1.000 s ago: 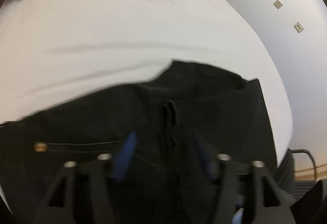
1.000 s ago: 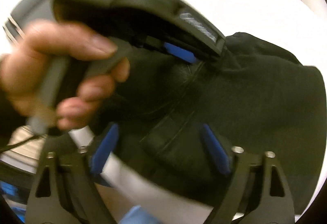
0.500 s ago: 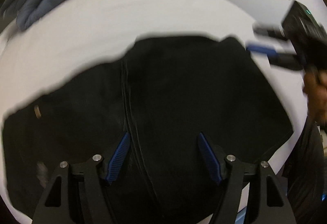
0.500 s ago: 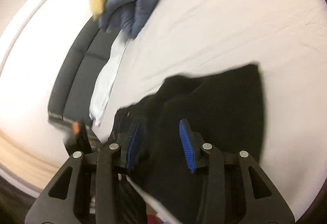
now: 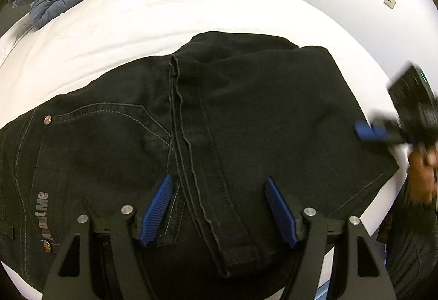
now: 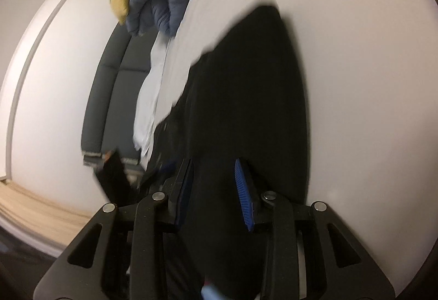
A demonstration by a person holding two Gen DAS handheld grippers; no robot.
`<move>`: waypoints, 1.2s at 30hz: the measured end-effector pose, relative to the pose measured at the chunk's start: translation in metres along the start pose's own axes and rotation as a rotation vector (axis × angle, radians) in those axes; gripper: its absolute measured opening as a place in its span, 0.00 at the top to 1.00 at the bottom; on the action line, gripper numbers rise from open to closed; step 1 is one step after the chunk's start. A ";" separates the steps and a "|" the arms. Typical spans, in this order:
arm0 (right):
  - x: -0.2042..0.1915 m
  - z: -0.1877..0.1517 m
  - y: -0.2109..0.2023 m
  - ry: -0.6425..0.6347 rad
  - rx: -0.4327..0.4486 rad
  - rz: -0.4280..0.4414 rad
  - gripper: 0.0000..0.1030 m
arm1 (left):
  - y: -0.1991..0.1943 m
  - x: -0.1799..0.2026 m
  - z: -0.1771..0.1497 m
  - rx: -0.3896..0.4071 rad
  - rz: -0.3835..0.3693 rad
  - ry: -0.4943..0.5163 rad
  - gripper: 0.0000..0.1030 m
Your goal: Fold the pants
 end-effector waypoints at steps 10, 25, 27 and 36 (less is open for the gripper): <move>-0.072 -0.009 -0.031 -0.133 0.072 0.039 0.67 | -0.010 -0.004 -0.011 0.059 0.001 -0.059 0.29; -0.065 0.029 0.056 0.019 0.033 0.008 0.44 | -0.142 -0.156 -0.119 0.489 -0.021 -0.841 0.08; -0.080 0.028 0.061 0.030 0.036 0.069 0.44 | -0.143 -0.183 -0.132 0.524 -0.070 -0.953 0.08; -0.109 0.015 0.085 0.075 0.027 0.124 0.44 | -0.114 -0.214 -0.125 0.574 -0.282 -1.148 0.08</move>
Point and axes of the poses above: each gripper's, at about its wrist camera, not at the fingertips, and y roughly the way its jaws point, x to its right, z to its top, the point moved 5 cm from there along y, roughly the way its jaws point, and after that the axes turned 5 degrees about -z, right-handed, at the moved point
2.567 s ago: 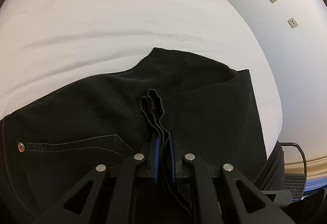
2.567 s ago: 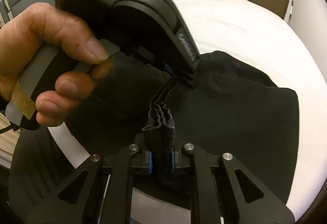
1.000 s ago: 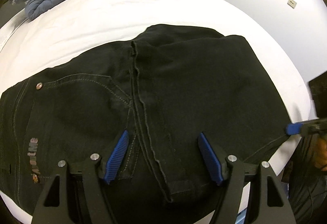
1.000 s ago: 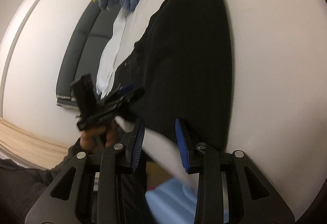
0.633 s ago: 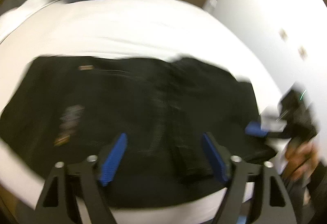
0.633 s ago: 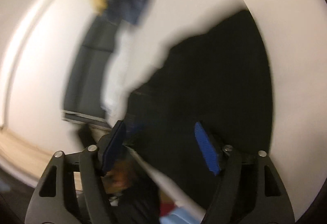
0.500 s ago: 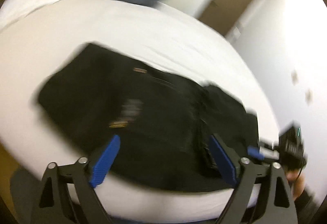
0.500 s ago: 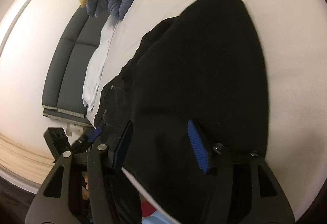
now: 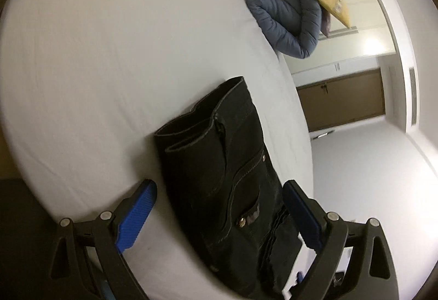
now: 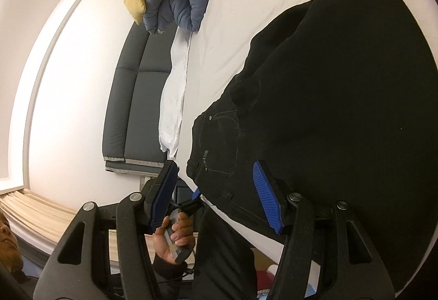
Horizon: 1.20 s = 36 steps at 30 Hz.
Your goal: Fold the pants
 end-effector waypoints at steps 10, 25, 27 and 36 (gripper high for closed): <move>-0.014 0.021 -0.010 -0.027 -0.022 -0.001 0.44 | 0.011 -0.005 0.008 -0.017 -0.036 -0.099 0.68; 0.010 0.053 0.105 -0.051 -0.153 -0.242 0.47 | 0.001 0.048 0.000 0.030 0.011 0.124 0.84; 0.007 0.051 0.105 -0.076 -0.128 -0.259 0.47 | 0.002 0.064 -0.003 0.030 0.017 0.188 0.84; -0.008 0.059 0.065 0.033 -0.093 -0.164 0.42 | 0.021 0.170 -0.046 -0.018 0.017 0.559 0.84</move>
Point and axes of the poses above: each gripper's, at about its wrist camera, not at the fingertips, and y roughly the way its jaws point, x to its right, z to its top, the point moved 5 cm from there along y, roughly the way its jaws point, and after that the axes turned 5 degrees about -z, right-handed, at the moved point
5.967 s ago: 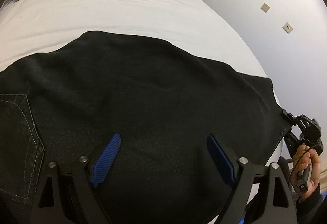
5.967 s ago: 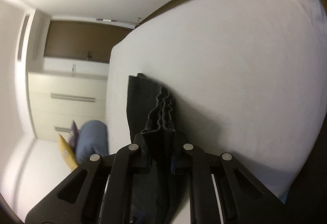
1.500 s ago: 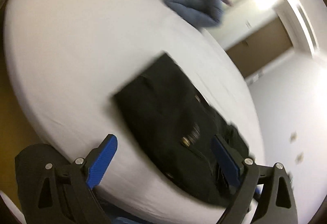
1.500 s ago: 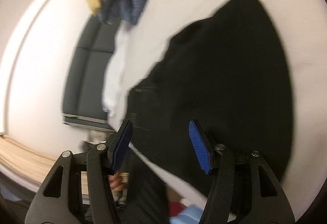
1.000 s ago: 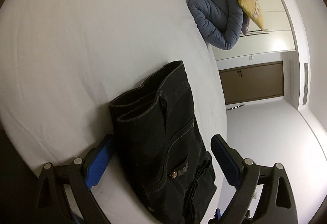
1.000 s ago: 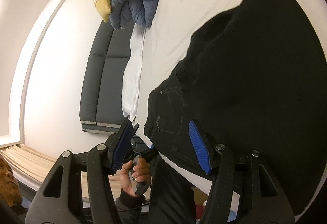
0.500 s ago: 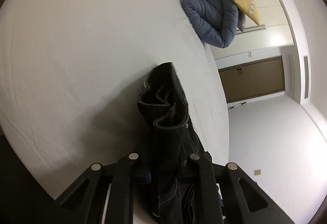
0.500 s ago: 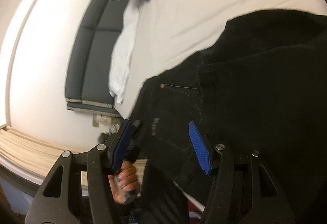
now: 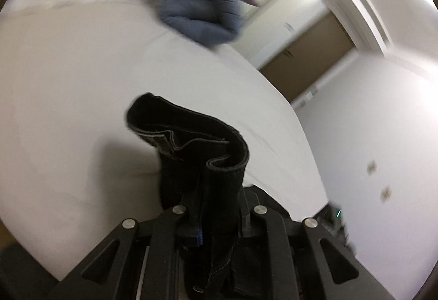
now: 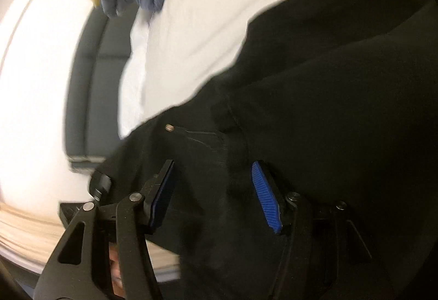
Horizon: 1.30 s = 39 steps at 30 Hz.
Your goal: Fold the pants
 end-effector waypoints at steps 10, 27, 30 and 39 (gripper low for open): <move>0.007 0.019 -0.099 -0.006 0.072 0.133 0.15 | 0.076 0.128 -0.111 -0.262 -0.035 0.451 0.84; 0.010 -0.013 -0.103 -0.378 0.032 -0.338 0.50 | 0.096 0.181 -0.197 -0.350 0.100 0.900 0.84; 0.027 -0.012 -0.117 -0.357 0.048 -0.400 0.73 | 0.100 0.186 -0.209 -0.369 0.089 0.935 0.84; 0.054 -0.005 -0.148 -0.344 0.125 -0.374 0.84 | 0.128 0.212 -0.220 -0.394 0.054 1.010 0.84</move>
Point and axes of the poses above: each gripper's, at about its wrist camera, not at the fingertips, and y roughly the way its jaws point, x to its right, z to its top, the point moved 5 cm from there along y, roughly the way its jaws point, and after that the axes turned 5 degrees about -z, right-handed, at the moved point
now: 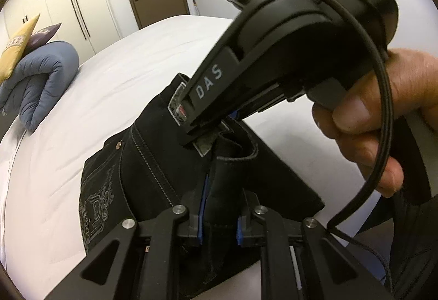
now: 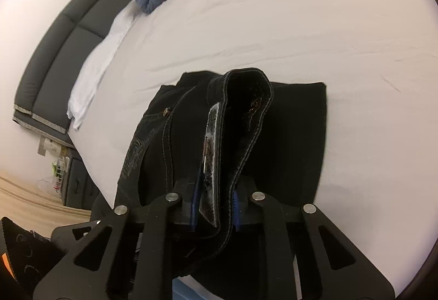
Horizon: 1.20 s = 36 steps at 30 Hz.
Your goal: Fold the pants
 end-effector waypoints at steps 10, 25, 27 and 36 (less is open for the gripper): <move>0.031 -0.008 0.010 0.088 0.046 0.067 0.84 | 0.016 0.027 0.010 -0.016 -0.033 0.043 0.84; 0.069 -0.040 0.035 0.253 0.075 0.218 0.80 | 0.012 0.025 -0.002 -0.003 -0.201 -0.051 0.39; 0.072 -0.044 0.026 0.291 0.074 0.207 0.77 | -0.011 0.011 -0.002 0.046 -0.220 -0.091 0.26; 0.025 -0.027 -0.037 0.236 0.200 0.248 0.69 | -0.044 -0.092 -0.007 0.106 -0.139 -0.306 0.40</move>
Point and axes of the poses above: each gripper's, at about its wrist camera, not at the fingertips, and y roughly the way its jaws point, x to its right, z to its top, the point moved 5 cm from there along y, roughly the way its jaws point, and after that the axes turned 5 degrees about -z, right-handed, at the moved point
